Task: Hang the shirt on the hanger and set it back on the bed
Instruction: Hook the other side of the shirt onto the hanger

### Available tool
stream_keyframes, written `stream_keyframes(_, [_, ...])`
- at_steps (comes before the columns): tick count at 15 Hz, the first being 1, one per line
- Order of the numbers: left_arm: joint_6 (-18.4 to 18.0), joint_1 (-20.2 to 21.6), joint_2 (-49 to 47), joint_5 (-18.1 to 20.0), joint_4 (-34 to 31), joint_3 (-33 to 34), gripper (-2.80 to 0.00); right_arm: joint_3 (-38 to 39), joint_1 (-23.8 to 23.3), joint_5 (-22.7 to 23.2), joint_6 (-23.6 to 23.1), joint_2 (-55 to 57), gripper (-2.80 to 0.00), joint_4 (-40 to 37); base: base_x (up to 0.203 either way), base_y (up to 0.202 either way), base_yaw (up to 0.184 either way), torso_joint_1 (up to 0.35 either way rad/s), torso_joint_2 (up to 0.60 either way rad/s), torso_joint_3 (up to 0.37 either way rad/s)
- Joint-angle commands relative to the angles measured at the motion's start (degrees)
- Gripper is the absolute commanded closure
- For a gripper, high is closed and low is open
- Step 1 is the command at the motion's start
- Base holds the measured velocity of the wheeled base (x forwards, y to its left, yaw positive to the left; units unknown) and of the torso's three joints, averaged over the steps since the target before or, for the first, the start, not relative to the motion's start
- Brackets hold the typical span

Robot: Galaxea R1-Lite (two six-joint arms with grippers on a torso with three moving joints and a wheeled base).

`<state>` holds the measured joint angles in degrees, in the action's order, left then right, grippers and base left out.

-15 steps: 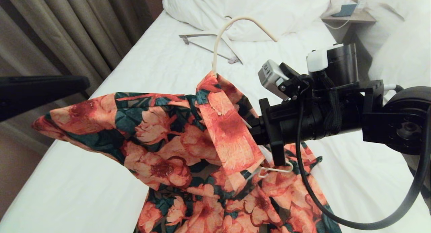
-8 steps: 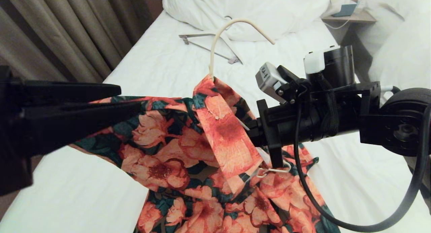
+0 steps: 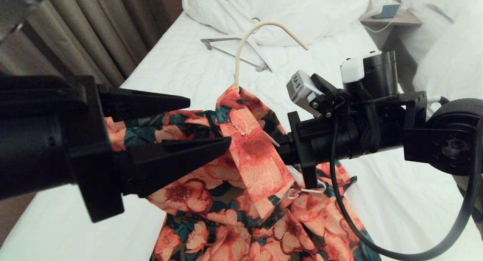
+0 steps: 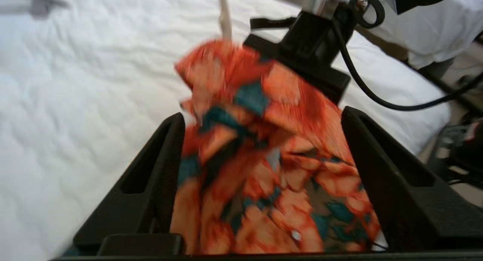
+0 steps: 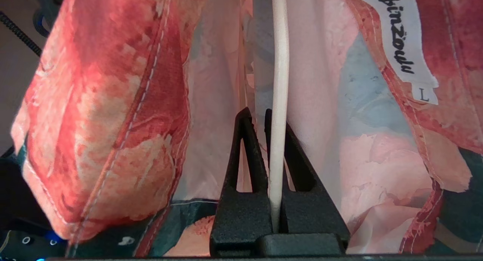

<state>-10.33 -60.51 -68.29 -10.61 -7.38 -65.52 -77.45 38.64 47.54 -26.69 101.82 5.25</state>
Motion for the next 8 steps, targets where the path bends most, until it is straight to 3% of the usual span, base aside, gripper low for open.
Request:
stream_keyframes(1, [-3.08, 0.82, -3.9, 0.48, 0.12, -2.55, -2.8, 0.02, 0.25, 0.27, -0.37, 0.05, 0.0, 0.02, 0.0, 0.0, 0.0, 0.0, 0.0, 0.0])
stream_keyframes(3, [-4.36, 1.09, -5.48, 0.59, -0.09, -4.16, -2.8, -0.07, 0.56, 0.27, -0.47, 0.05, 0.0, 0.05, 0.0, 0.0, 0.0, 0.0, 0.0, 0.0])
stream_keyframes(8, [-4.17, 1.18, -6.41, 0.94, 0.0, -1.1, -2.8, -0.07, 0.64, 0.36, -0.56, 0.23, 0.0, 0.28, 0.0, 0.0, 0.0, 0.0, 0.0, 0.0])
